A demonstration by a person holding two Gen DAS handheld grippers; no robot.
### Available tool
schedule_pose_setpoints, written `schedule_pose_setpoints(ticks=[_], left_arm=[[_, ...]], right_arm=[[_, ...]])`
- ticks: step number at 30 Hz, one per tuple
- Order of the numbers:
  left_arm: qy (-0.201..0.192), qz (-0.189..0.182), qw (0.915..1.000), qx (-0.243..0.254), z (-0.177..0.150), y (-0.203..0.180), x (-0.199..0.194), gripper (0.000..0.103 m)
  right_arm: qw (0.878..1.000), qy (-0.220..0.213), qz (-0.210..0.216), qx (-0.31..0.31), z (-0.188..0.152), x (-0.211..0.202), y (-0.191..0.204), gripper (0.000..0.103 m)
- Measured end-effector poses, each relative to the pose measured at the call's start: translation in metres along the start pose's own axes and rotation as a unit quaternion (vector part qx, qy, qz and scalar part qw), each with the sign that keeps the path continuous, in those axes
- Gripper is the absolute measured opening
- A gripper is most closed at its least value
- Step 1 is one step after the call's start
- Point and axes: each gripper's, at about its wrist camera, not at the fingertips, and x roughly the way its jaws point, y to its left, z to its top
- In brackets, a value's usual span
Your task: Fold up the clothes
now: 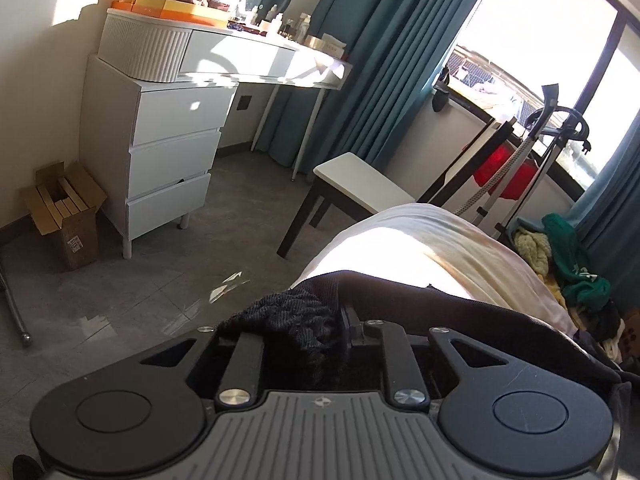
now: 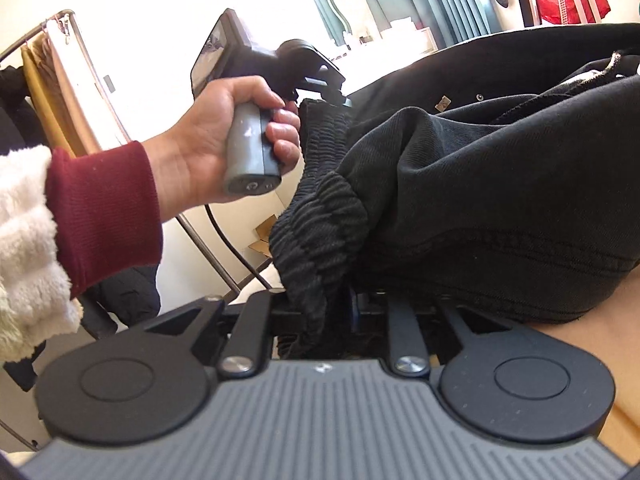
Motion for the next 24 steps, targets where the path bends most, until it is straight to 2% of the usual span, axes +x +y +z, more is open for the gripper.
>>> schedule_pose_setpoints(ticks=[1, 2, 3, 4, 5, 6, 7, 11, 16, 21, 24], left_arm=[[0.004, -0.009, 0.9999, 0.003, -0.004, 0.001, -0.006, 0.029], [0.003, -0.002, 0.9999, 0.015, -0.007, 0.000, -0.014, 0.034], [0.003, 0.008, 0.9996, 0.028, -0.010, -0.001, -0.021, 0.054], [-0.012, 0.026, 0.9985, 0.046, -0.013, -0.005, -0.032, 0.070], [-0.030, 0.039, 0.9967, 0.065, -0.017, -0.009, -0.046, 0.076], [-0.046, 0.041, 0.9947, 0.082, -0.021, -0.012, -0.060, 0.086], [-0.056, 0.042, 0.9927, 0.098, -0.024, -0.016, -0.074, 0.089], [-0.067, 0.050, 0.9881, 0.129, -0.043, -0.037, -0.128, 0.090], [-0.082, 0.039, 0.9843, 0.151, -0.080, -0.080, -0.198, 0.090], [-0.090, 0.007, 0.9784, 0.186, -0.135, -0.130, -0.255, 0.090], [-0.107, 0.005, 0.9721, 0.208, -0.169, -0.154, -0.276, 0.091]], right_arm=[[1.000, 0.005, 0.003, -0.002, 0.001, -0.002, 0.002, 0.045], [1.000, 0.009, 0.004, -0.004, 0.001, -0.004, 0.004, 0.052], [1.000, 0.013, 0.002, -0.008, 0.000, -0.006, 0.007, 0.065], [1.000, 0.016, -0.003, -0.012, -0.001, -0.010, 0.010, 0.072], [1.000, 0.016, -0.012, -0.019, -0.002, -0.014, 0.014, 0.077], [0.999, 0.017, -0.019, -0.025, -0.003, -0.018, 0.017, 0.077], [0.999, 0.018, -0.024, -0.028, -0.004, -0.023, 0.019, 0.078], [0.999, 0.015, -0.040, -0.007, -0.009, -0.051, 0.022, 0.078], [0.997, 0.005, -0.080, 0.004, -0.005, -0.106, 0.013, 0.078], [0.988, -0.043, -0.142, -0.032, 0.014, -0.181, -0.002, 0.078], [0.981, -0.076, -0.171, -0.054, 0.028, -0.222, -0.013, 0.078]])
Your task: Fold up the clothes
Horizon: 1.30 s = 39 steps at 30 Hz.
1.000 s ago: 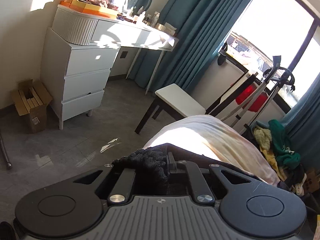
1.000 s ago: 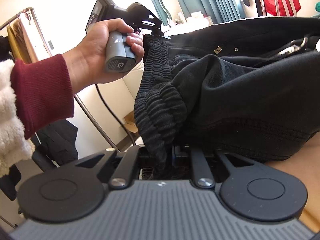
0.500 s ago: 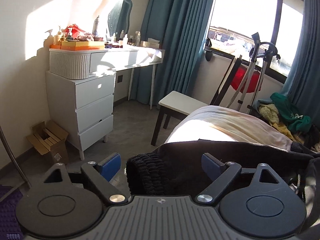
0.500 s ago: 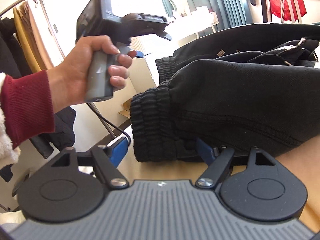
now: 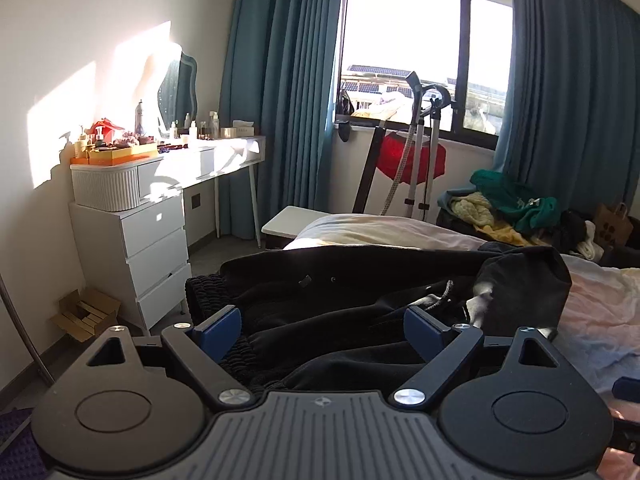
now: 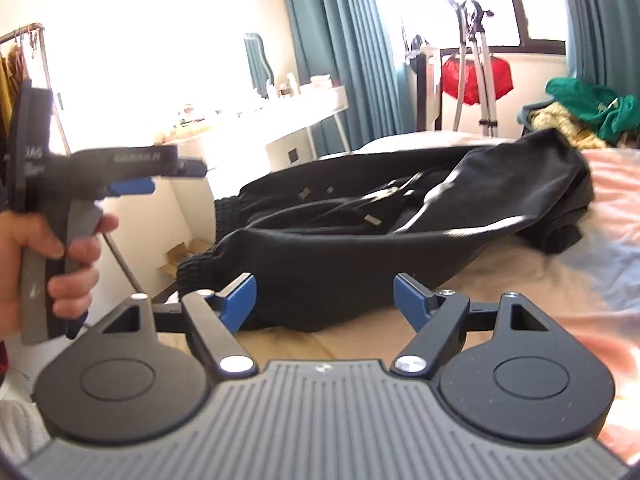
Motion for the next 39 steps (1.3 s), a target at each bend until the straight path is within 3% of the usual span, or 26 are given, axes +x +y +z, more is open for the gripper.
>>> schedule_pose_setpoints(ticks=[5, 8, 13, 27, 34, 39], left_arm=[[-0.017, -0.024, 0.9995, 0.015, -0.039, -0.040, -0.021, 0.098], [0.002, -0.048, 0.9989, 0.000, -0.061, -0.042, -0.005, 0.099], [0.016, -0.055, 0.9983, 0.003, -0.069, -0.044, 0.007, 0.099], [0.022, -0.056, 0.9976, 0.034, -0.083, -0.057, 0.023, 0.098], [0.001, -0.053, 0.9939, 0.096, -0.078, -0.088, 0.040, 0.100], [-0.005, -0.060, 0.9907, 0.122, -0.067, -0.128, 0.073, 0.101]], right_arm=[[0.997, -0.060, -0.043, -0.014, 0.014, -0.033, -0.045, 0.078], [0.992, -0.101, -0.072, 0.011, 0.000, -0.044, -0.076, 0.078], [0.988, -0.089, -0.123, 0.031, -0.011, -0.043, -0.099, 0.078], [0.984, -0.083, -0.147, 0.063, -0.012, -0.048, -0.099, 0.078], [0.976, -0.094, -0.179, 0.078, -0.009, -0.061, -0.113, 0.078], [0.974, -0.093, -0.181, 0.098, -0.010, -0.063, -0.129, 0.078]])
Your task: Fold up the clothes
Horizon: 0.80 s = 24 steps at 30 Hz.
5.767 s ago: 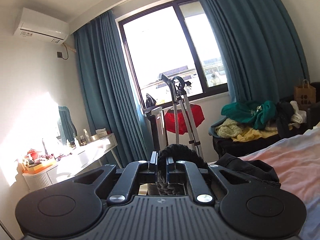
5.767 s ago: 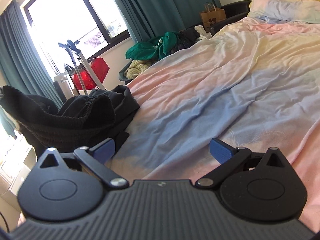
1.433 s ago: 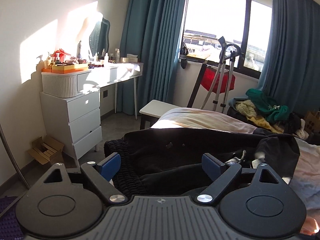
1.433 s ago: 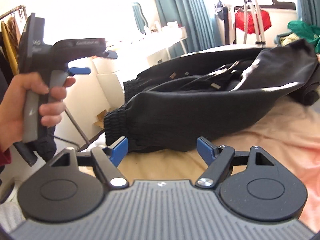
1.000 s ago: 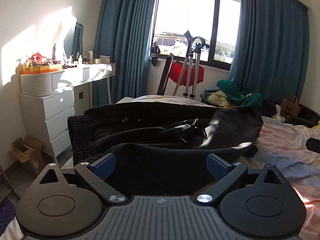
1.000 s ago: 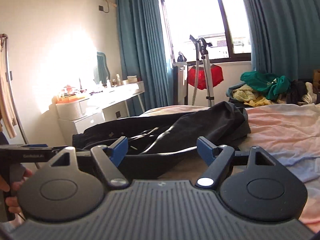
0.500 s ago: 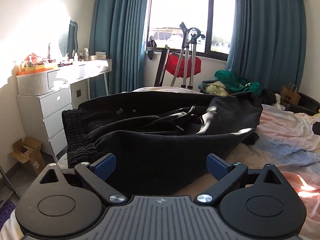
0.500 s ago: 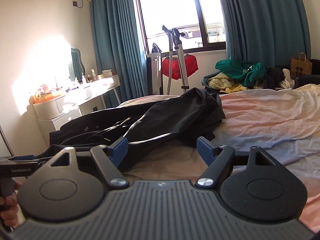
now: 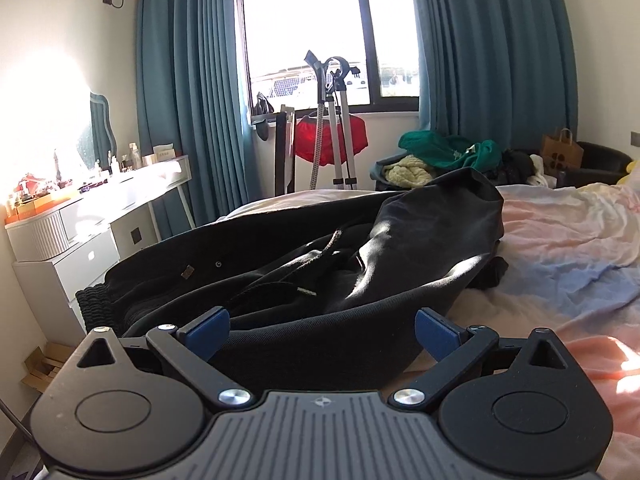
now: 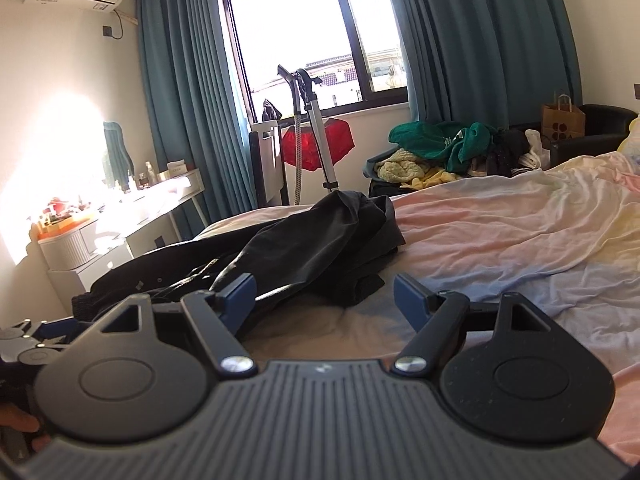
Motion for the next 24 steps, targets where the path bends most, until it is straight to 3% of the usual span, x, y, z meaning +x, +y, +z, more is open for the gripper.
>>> schedule_pose_setpoints(ticks=[5, 8, 14, 17, 23, 24], left_arm=[[-0.004, 0.007, 0.9998, 0.016, 0.030, -0.042, 0.057, 0.101], [-0.015, 0.003, 0.9999, 0.000, 0.054, -0.066, 0.087, 0.101], [-0.070, -0.041, 0.9967, -0.003, 0.102, -0.125, 0.148, 0.101], [-0.065, -0.071, 0.9954, -0.007, 0.116, -0.158, 0.186, 0.098], [-0.011, -0.081, 0.9961, -0.032, 0.136, -0.211, 0.266, 0.079], [-0.004, -0.077, 0.9964, -0.036, 0.138, -0.214, 0.275, 0.069]], right_arm=[[1.000, 0.018, -0.017, 0.009, -0.006, 0.013, -0.008, 0.078], [0.998, 0.022, -0.046, 0.030, -0.008, 0.023, -0.021, 0.078], [0.991, 0.007, -0.116, 0.060, -0.009, 0.040, -0.050, 0.078], [0.987, 0.013, -0.138, 0.085, -0.014, 0.052, -0.066, 0.078], [0.977, 0.024, -0.171, 0.126, -0.022, 0.073, -0.093, 0.078], [0.976, 0.026, -0.175, 0.130, -0.024, 0.076, -0.097, 0.078]])
